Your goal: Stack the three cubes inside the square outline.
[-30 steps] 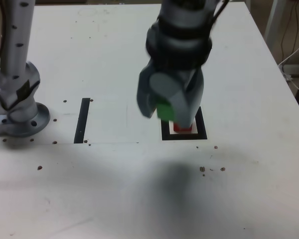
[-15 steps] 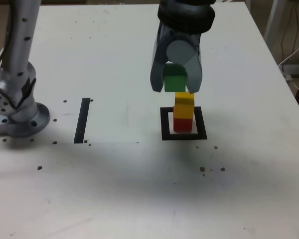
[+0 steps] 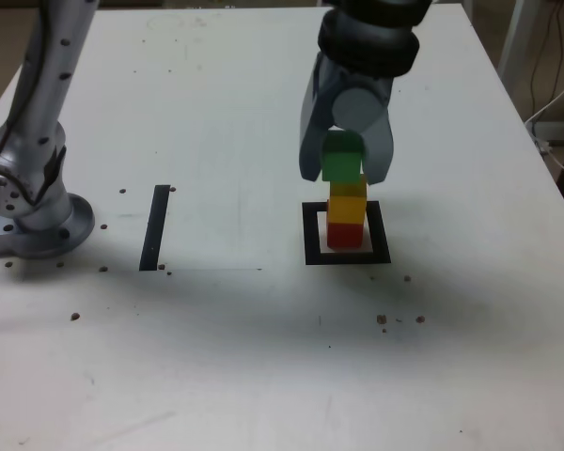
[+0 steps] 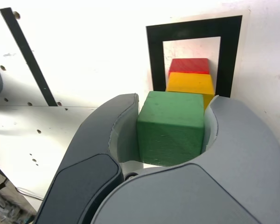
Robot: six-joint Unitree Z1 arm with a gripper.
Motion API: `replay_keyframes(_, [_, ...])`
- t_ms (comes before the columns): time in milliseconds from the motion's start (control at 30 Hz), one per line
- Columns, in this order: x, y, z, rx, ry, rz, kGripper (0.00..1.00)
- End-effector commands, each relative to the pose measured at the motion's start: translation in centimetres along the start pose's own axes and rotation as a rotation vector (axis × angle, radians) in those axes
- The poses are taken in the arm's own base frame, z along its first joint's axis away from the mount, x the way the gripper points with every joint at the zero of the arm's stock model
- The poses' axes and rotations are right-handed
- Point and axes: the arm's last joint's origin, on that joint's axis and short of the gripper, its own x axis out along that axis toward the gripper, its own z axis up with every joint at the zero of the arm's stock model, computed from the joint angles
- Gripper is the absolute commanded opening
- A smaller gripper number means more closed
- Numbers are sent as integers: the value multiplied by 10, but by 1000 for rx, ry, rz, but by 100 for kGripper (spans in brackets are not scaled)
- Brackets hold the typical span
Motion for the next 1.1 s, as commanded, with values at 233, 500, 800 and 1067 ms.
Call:
replay_keyframes(233, [3,0,4,1,23,-5,22])
replay_keyframes(500, [2,-1,5,4,11,-7,22])
replay_keyframes(800, [3,-4,7,11,2,-13,23])
replay_keyframes(1067, [7,-4,7,12,16,-14,89])
